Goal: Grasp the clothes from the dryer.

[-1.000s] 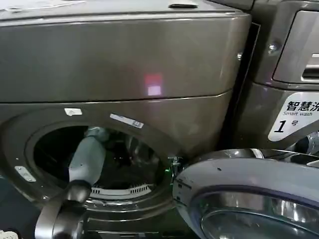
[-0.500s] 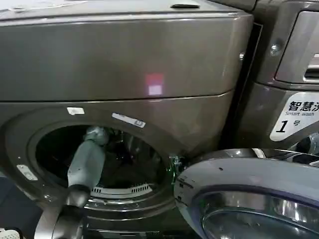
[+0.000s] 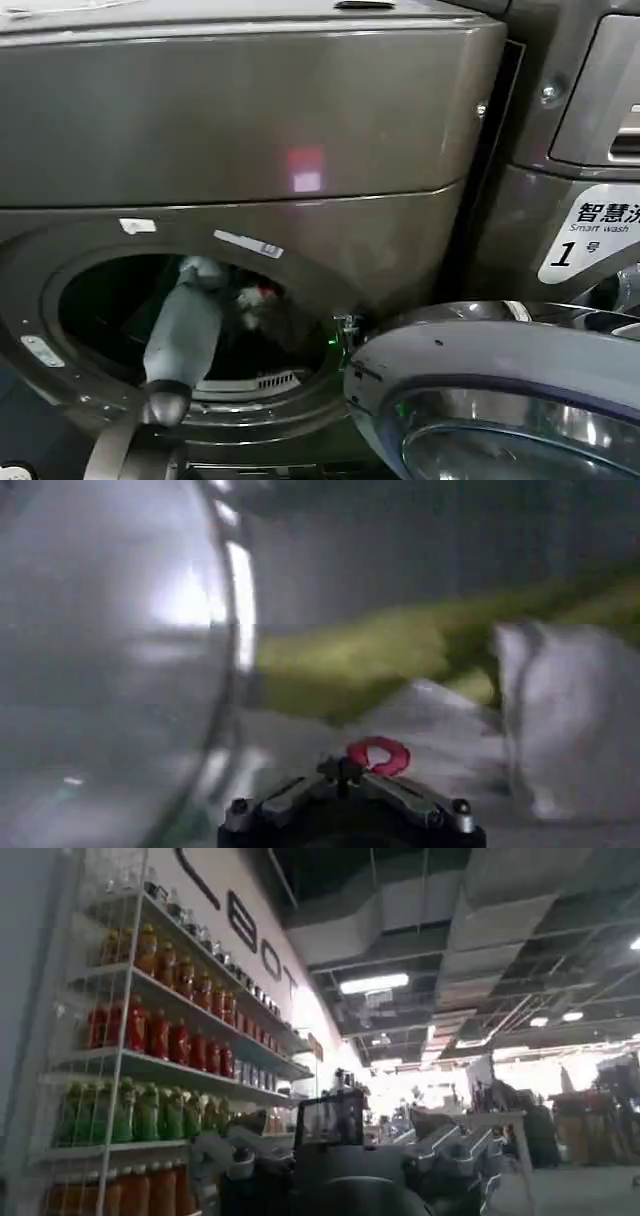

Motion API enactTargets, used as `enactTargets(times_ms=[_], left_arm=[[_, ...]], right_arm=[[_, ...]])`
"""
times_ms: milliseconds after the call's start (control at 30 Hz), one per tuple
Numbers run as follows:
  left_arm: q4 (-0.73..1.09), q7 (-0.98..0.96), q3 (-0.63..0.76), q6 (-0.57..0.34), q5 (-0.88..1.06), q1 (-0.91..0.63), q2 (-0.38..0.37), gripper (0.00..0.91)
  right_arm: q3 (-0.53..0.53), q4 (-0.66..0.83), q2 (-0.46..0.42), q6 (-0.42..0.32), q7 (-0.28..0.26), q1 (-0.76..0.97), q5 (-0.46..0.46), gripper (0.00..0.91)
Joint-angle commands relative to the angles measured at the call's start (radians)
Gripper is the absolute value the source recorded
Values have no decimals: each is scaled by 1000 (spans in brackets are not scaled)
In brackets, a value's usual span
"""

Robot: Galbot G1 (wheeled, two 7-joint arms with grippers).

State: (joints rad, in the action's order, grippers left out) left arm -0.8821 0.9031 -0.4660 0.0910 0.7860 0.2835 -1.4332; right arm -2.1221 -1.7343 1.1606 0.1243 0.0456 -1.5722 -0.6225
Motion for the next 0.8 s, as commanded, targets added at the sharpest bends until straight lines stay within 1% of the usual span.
enactTargets(times_ms=[33, 100, 133, 167, 233, 300, 333, 400, 533, 633, 733, 800], left_arm=[[-177, -514, -19, 175, -366, 33, -46, 0], [-209, -576, -19, 196, -399, 44, -57, 0], [-224, -624, -20, 214, -442, 50, -62, 0], [-229, -630, -20, 220, -477, 52, -65, 0], [-254, -746, -21, 252, -583, 59, -78, 0], [-263, -807, -24, 264, -630, 61, -89, 0], [-271, -856, -24, 261, -669, 64, -94, 0], [-280, -885, -22, 261, -700, 67, -99, 0], [-294, -942, -20, 186, -722, 74, -114, 0], [-306, -998, -26, 208, -808, 67, -127, 0], [-303, -1031, -28, 196, -823, 63, -127, 0], [-303, -1031, -27, 205, -833, 62, -124, 0]], right_arm=[[26, -15, 6, -9, 3, 2, 11, 907], [30, -14, 7, -10, 2, 0, 17, 907], [32, -14, 7, -11, 2, 0, 23, 907], [33, -14, 7, -11, 2, 0, 25, 907], [38, -14, 8, -12, 2, 1, 26, 907], [40, -16, 9, -13, 3, 2, 27, 907], [42, -15, 9, -15, 2, 2, 30, 907], [42, -13, 9, -17, 1, 2, 33, 907], [43, -14, 10, -22, -1, 1, 35, 907], [43, -14, 11, -24, -2, 2, 39, 907], [40, -17, 10, -24, -2, -3, 39, 907], [37, -17, 8, -24, -3, -5, 39, 907]])
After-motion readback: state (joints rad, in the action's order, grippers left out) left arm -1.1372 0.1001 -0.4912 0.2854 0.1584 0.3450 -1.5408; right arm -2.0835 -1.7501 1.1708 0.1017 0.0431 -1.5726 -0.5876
